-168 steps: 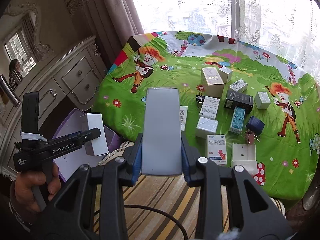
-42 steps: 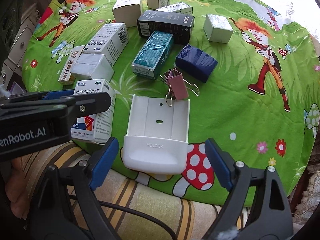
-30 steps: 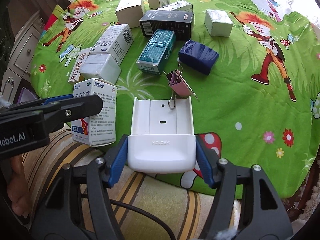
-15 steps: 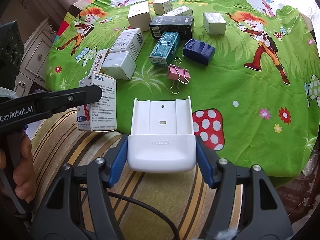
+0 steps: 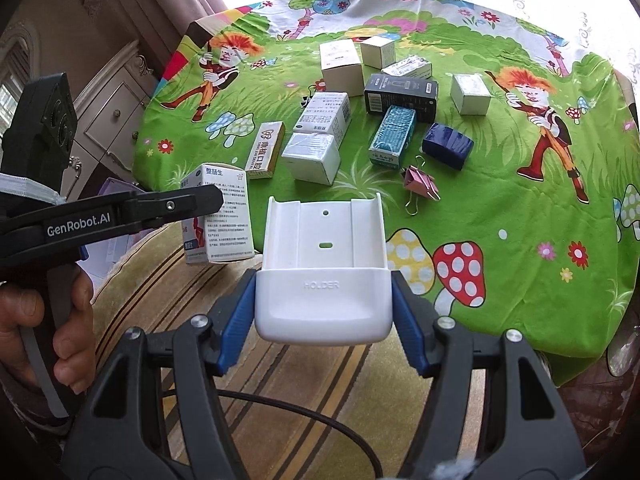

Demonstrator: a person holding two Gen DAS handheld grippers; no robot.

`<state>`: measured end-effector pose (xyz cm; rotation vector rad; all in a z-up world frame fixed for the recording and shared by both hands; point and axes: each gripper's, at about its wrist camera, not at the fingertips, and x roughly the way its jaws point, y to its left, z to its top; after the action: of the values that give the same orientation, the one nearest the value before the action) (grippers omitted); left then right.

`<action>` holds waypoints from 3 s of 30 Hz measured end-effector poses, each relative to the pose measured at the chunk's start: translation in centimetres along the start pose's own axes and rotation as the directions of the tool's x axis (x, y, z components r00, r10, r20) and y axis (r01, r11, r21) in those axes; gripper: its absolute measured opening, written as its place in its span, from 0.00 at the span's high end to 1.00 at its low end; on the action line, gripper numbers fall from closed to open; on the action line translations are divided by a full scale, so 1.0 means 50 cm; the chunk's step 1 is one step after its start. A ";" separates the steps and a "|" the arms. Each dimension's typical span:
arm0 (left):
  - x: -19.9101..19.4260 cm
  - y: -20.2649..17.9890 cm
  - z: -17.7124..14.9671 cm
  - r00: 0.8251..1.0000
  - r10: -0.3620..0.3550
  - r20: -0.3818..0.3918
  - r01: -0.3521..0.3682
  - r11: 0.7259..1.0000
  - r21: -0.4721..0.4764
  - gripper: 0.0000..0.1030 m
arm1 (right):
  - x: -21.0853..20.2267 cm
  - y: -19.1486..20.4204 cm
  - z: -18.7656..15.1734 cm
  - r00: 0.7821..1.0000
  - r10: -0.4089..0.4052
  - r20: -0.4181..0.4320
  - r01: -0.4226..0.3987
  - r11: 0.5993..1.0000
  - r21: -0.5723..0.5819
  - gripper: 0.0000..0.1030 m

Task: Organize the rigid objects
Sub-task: 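Carry both held items to the purple box and release them inside, then return both tools over the bed toward the remaining boxes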

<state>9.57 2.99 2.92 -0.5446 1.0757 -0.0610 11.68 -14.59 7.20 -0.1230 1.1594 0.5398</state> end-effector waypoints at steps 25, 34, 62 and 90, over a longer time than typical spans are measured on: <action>-0.233 0.347 -0.034 0.952 0.222 0.212 -0.149 0.938 -0.313 0.56 | 0.045 0.355 0.054 0.989 0.146 -0.025 -0.146 0.936 -0.321 0.34; -0.279 0.440 -0.059 0.929 0.280 0.240 -0.169 0.902 -0.398 0.56 | 0.101 0.504 0.065 0.979 0.186 -0.084 -0.204 0.876 -0.437 0.34; -0.293 0.354 -0.048 0.756 0.525 0.391 -0.517 0.845 -0.137 0.18 | 0.084 0.474 0.075 0.994 0.047 0.095 -0.001 0.899 -0.438 0.10; -0.138 0.127 0.016 0.916 0.265 0.300 -0.302 0.950 0.083 0.15 | -0.017 0.041 0.020 0.965 -0.205 0.164 0.212 0.977 -0.030 0.10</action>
<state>5.54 10.92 5.96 -0.2649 0.8506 0.1990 11.34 -12.74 8.74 -0.2353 0.9638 0.3828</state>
